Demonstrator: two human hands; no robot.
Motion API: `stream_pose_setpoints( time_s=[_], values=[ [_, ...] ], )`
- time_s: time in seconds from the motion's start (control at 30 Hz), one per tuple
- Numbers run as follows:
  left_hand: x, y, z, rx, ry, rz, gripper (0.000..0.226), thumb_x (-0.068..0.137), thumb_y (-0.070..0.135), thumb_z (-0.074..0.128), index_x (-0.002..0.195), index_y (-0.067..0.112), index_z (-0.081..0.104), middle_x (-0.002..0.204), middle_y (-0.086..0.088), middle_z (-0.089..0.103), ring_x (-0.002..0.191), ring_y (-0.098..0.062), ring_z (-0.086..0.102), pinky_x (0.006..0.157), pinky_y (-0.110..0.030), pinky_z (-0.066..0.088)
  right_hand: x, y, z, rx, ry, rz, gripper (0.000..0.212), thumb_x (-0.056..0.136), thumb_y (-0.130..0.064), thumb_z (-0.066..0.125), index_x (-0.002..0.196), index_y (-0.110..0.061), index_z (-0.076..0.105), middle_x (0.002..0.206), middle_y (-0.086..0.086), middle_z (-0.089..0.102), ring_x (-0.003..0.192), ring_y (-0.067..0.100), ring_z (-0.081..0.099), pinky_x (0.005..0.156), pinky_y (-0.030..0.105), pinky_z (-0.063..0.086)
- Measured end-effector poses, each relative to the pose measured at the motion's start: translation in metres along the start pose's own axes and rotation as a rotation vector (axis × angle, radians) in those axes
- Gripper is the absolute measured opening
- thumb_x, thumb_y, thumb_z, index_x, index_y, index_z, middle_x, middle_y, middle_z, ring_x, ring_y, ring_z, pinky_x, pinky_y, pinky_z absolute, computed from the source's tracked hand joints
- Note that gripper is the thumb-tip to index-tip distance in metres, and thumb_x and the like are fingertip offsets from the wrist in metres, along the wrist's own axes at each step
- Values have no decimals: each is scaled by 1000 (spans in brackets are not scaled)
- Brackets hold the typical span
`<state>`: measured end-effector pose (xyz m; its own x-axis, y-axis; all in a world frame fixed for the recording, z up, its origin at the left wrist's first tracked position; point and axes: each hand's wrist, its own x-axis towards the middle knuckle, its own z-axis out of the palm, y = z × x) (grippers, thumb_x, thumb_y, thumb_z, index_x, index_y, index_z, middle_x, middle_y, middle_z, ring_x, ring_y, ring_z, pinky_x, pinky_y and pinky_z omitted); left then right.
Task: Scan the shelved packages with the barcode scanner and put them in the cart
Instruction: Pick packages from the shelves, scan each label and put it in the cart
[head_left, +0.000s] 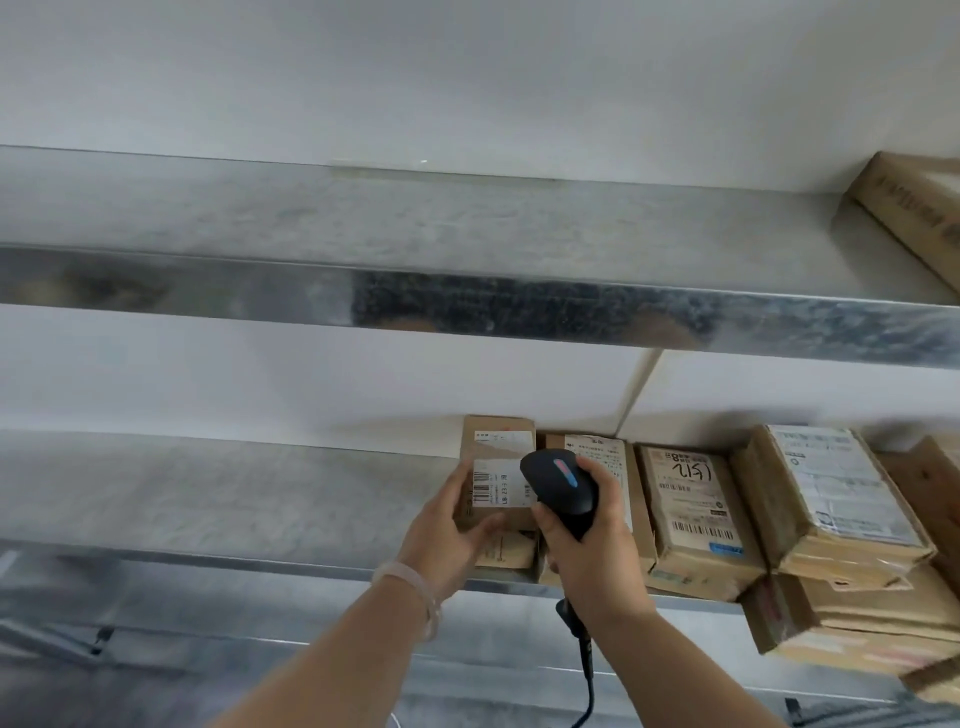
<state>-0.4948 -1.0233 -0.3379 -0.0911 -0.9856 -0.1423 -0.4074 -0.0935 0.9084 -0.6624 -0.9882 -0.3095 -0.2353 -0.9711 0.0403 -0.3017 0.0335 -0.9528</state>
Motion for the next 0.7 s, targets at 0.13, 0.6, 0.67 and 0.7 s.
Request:
stream_pose_setpoints(
  time_s=[0.13, 0.6, 0.67, 0.7],
  values=[
    [-14, 1, -13, -37, 35, 37, 70, 90, 24, 70, 143, 46, 28, 120, 31, 56, 108, 19, 52, 92, -13, 48, 0, -10, 2, 51, -10, -35, 57, 86, -20, 72, 132, -35, 42, 112, -19, 58, 89, 20, 64, 81, 31, 57],
    [-70, 14, -99, -33, 262, 181, 89, 68, 24, 88, 141, 46, 40, 122, 17, 63, 115, -5, 60, 94, -29, 55, -46, -66, 54, 168, -189, -248, 55, 84, -28, 73, 127, -43, 42, 107, -40, 55, 82, 22, 67, 75, 48, 58],
    [-78, 13, -110, -14, 301, 190, 87, 67, 29, 88, 139, 47, 41, 122, 17, 62, 117, -8, 59, 94, -30, 55, -51, -72, 61, 172, -215, -262, 54, 85, -25, 72, 122, -49, 42, 108, -30, 59, 75, 21, 67, 71, 39, 59],
    [-82, 12, -116, -12, 315, 199, 87, 66, 33, 88, 139, 47, 42, 123, 16, 62, 119, -10, 58, 94, -32, 56, -53, -75, 64, 185, -232, -271, 53, 85, -23, 72, 120, -51, 42, 107, -25, 61, 70, 18, 66, 67, 34, 58]
  ],
)
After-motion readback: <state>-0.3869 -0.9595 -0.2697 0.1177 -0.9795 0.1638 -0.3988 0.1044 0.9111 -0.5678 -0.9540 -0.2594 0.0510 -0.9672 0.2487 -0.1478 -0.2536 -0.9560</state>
